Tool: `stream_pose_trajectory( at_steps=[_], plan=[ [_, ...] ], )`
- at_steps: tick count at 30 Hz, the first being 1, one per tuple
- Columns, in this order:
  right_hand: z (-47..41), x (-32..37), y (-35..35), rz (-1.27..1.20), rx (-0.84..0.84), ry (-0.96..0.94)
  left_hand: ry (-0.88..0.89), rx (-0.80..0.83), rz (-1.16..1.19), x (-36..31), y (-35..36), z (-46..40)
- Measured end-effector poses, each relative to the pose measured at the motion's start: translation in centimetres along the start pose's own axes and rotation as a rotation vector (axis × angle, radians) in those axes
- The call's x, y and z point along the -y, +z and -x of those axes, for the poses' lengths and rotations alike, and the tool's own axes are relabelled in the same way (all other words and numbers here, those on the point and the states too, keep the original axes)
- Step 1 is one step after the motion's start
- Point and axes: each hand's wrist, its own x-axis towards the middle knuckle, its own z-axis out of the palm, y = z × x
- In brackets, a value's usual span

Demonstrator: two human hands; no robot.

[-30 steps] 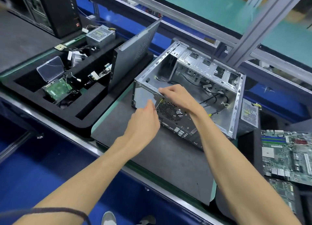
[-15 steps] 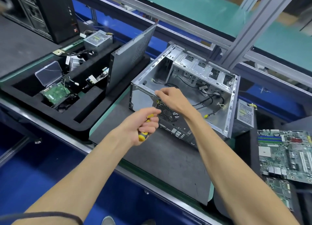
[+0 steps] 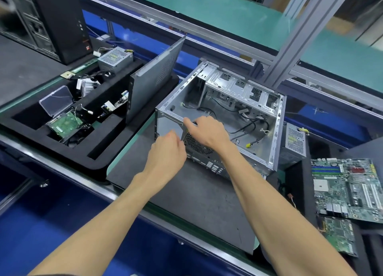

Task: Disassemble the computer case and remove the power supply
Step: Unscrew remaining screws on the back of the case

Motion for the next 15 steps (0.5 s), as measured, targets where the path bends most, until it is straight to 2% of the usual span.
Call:
stream_pose_trajectory(
  at_steps=[1,4,5,6,7,9,15],
  plan=[
    [0.0,0.0,0.0,0.006,-0.003,-0.002,-0.142,0.073,0.255,0.0,-0.1,-0.3],
    [0.1,0.2,0.0,0.034,-0.018,-0.012,-0.641,0.387,1.227,0.6,-1.0,-0.9],
    [0.1,0.2,0.0,0.041,-0.023,-0.015,-0.749,0.465,1.495,0.8,-1.3,-0.9],
    [0.1,0.2,0.0,0.047,-0.025,-0.017,-0.801,0.503,1.644,1.0,-1.3,-0.9],
    [0.1,0.2,0.0,0.056,-0.026,-0.017,-0.802,0.510,1.674,1.0,-1.2,-0.9],
    [0.1,0.3,0.0,0.073,-0.020,-0.010,-0.734,0.462,1.537,0.6,-0.7,-0.8],
    [0.6,0.6,-0.3,0.118,-0.038,0.028,-0.410,0.187,0.799,0.3,0.1,-0.1]
  ],
)
